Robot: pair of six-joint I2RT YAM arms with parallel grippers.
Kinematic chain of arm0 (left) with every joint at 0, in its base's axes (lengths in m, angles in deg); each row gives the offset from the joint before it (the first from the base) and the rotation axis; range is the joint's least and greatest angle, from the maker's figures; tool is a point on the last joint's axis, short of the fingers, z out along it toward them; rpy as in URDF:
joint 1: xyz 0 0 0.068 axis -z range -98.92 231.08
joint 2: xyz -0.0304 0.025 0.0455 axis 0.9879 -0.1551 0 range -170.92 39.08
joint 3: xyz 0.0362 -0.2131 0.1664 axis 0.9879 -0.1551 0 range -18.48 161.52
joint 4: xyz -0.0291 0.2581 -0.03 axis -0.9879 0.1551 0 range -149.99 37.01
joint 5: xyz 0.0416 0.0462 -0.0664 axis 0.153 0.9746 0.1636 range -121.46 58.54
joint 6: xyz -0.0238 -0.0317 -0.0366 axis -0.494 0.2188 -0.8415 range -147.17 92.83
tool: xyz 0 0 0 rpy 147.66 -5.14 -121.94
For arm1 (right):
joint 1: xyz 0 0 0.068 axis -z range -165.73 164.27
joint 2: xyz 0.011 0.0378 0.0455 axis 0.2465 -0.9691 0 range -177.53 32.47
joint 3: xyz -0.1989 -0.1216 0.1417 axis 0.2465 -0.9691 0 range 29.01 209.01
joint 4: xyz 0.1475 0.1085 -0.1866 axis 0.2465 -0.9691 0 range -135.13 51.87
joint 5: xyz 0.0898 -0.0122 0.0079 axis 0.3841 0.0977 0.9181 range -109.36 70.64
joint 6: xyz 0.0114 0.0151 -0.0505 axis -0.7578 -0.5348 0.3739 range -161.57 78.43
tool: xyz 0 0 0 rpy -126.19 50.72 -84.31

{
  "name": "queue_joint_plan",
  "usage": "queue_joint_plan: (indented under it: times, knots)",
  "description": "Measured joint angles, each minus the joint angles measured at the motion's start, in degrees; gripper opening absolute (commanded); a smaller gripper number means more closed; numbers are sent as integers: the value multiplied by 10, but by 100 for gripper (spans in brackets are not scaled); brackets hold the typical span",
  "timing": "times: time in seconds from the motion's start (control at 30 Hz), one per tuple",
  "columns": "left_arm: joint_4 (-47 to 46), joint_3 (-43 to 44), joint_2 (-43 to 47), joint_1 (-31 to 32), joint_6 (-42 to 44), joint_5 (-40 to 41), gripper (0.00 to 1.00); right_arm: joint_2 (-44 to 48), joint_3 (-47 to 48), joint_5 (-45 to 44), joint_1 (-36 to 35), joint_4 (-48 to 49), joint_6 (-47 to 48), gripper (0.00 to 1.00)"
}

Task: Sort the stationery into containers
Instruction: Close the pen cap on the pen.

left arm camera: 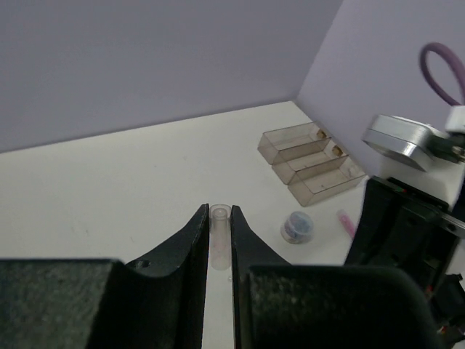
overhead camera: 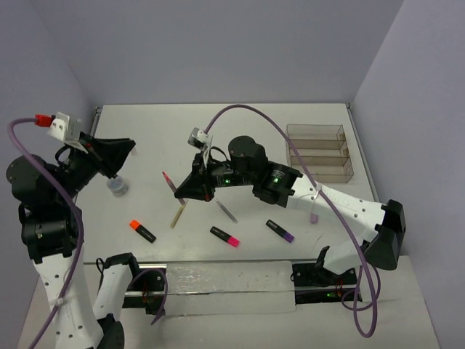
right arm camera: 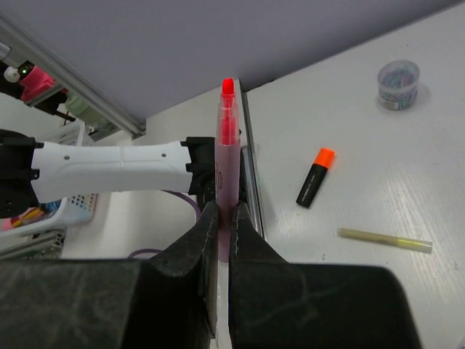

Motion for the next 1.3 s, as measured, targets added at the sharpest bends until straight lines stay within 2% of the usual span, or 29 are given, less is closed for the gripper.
queue_joint_plan:
  times: [0.23,0.5,0.77,1.3]
  knots:
    - [-38,-46,40,0,-42,-65,0,0,0,-8,-10,20,7,0]
    - [-149,-134,52,0,-186,-85,0,-2,0,-8,-17,38,6,0]
    - [-238,-151,60,0,-299,-96,0,-19,0,-9,-18,40,4,0]
    - [-262,-168,65,0,-313,-111,0,-26,4,-19,-18,39,4,0]
